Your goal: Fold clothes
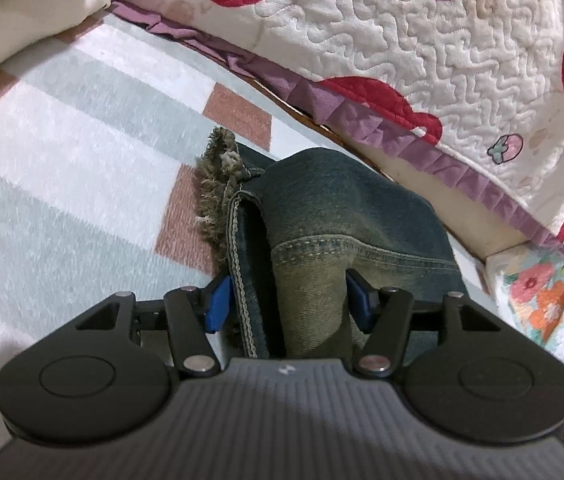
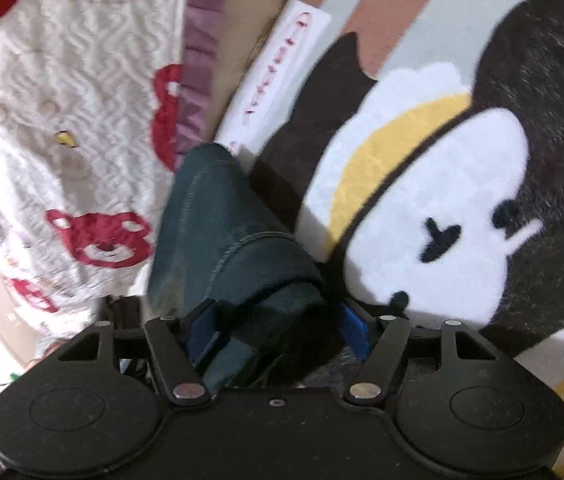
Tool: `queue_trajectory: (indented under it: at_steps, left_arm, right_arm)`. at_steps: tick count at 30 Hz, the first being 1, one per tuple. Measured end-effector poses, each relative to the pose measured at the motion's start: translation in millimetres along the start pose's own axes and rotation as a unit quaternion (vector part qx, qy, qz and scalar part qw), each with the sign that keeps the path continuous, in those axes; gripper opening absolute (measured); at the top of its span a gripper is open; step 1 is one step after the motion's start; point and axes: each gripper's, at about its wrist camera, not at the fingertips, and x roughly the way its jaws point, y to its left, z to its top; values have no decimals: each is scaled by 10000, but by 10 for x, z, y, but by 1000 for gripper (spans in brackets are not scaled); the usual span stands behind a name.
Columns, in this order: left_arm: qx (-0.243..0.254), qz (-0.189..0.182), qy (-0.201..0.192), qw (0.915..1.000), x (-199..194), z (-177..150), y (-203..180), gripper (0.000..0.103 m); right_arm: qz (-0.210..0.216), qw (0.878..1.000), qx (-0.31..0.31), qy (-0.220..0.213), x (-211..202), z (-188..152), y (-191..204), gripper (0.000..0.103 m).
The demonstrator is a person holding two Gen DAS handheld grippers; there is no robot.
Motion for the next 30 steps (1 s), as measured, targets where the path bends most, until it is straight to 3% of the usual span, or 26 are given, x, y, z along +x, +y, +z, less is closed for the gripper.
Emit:
queue_trajectory:
  at_steps: [5, 6, 8, 10, 12, 15, 18, 21, 24, 30]
  left_arm:
    - [-289, -188, 98, 9994, -16, 40, 66, 54]
    - [-503, -296, 139, 9982, -26, 26, 95, 47]
    - [-930, -512, 221, 9941, -47, -1, 153, 40]
    - [-1111, -578, 343, 9915, -36, -44, 120, 37]
    - [-1086, -520, 499, 9915, 2, -100, 10, 38]
    - [-1031, -419, 716, 9912, 55, -181, -158, 52]
    - [-400, 133, 385, 9984, 5, -196, -380, 63]
    - [207, 779, -139, 9966, -98, -232, -551, 77]
    - [140, 813, -202, 9964, -109, -252, -544, 79]
    - [-1019, -25, -46, 9948, 49, -152, -215, 80]
  right_arm:
    - [-185, 9978, -610, -159, 213, -45, 224, 76]
    - [-244, 9964, -793, -200, 256, -48, 283, 73]
    - [-302, 9905, -1325, -194, 254, 21, 412, 49]
    - [-387, 9863, -1589, -198, 252, 110, 464, 41]
    - [-490, 9833, -1737, -218, 261, 196, 488, 40]
    - [-644, 9782, -1957, -246, 275, 326, 523, 40]
    - [-798, 9724, -2176, -275, 289, 455, 559, 43]
    - [-951, 9658, -2393, -303, 303, 585, 595, 48]
    - [-1074, 9609, -2533, -300, 305, 697, 614, 56]
    - [-955, 9780, -1856, 48, 218, 698, 442, 65]
